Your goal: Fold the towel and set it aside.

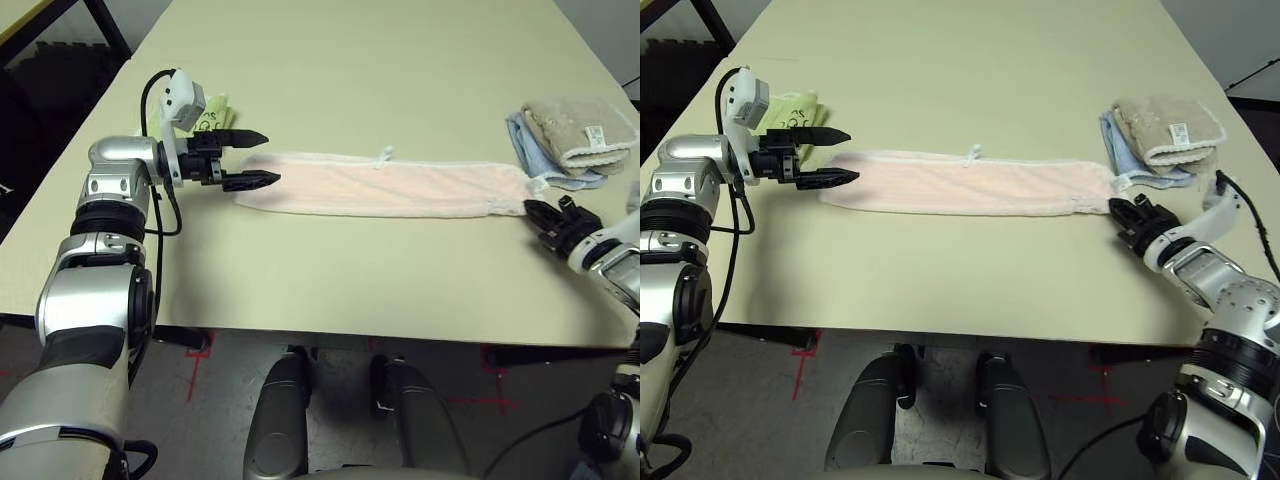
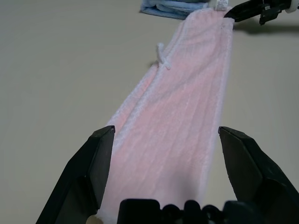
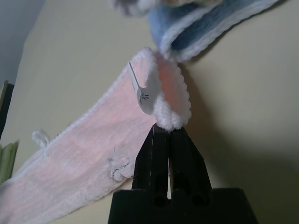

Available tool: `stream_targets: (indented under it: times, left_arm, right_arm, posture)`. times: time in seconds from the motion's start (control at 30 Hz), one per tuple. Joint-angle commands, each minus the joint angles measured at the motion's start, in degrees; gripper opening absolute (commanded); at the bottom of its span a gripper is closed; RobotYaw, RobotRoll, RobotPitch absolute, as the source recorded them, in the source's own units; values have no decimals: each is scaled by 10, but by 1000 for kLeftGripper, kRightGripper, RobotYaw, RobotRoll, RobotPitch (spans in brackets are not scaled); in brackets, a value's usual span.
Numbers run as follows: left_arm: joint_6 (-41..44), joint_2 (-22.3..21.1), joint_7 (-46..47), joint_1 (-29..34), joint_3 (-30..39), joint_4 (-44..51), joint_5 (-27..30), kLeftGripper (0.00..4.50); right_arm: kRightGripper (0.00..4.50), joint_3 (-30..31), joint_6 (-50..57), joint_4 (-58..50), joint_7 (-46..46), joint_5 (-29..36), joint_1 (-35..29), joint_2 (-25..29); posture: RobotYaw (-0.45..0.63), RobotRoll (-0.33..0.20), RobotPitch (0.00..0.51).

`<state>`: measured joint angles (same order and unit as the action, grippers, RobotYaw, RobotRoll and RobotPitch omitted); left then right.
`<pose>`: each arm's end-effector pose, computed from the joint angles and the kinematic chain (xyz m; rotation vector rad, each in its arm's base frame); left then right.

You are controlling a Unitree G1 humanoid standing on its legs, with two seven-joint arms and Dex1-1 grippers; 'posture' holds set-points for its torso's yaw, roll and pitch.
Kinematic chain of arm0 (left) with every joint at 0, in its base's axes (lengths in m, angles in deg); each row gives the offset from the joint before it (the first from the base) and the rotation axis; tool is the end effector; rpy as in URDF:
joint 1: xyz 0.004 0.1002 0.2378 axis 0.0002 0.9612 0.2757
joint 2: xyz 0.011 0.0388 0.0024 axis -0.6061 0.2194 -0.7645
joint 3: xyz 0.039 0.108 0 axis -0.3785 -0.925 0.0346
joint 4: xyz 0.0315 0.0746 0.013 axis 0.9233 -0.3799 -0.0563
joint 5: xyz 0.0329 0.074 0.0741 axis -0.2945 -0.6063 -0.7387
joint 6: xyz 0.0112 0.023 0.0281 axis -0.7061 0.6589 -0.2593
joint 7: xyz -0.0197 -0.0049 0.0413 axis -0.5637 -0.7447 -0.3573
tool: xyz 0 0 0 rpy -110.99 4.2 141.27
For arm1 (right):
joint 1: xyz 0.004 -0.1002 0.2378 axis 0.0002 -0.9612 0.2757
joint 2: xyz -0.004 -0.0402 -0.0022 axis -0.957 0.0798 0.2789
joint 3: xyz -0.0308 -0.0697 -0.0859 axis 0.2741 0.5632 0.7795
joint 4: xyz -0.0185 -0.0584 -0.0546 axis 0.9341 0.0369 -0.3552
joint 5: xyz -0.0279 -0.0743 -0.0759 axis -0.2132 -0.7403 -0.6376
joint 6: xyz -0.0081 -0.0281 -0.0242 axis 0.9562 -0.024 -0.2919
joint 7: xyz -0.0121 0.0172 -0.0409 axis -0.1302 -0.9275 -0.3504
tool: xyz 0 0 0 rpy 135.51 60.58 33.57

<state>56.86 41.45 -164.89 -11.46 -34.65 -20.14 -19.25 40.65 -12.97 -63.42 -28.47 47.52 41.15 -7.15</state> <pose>0.3679 0.2856 0.2297 0.3775 0.0293 -1.1971 0.2466 -0.3311 0.1280 0.8092 0.2109 0.0751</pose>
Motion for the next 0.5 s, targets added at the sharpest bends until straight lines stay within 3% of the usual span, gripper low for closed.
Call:
stream_targets:
  times: [0.03,0.5]
  left_arm:
    - [5,1,-9,10,-2,12,2,4500]
    - [13,-1,-17,11,-6,15,-2,4500]
  right_arm:
    - [34,3,-12,13,20,-5,-9,13]
    - [34,120,-54,-67,278,-11,-18,99]
  posture:
    - [37,0,195]
    - [35,0,189]
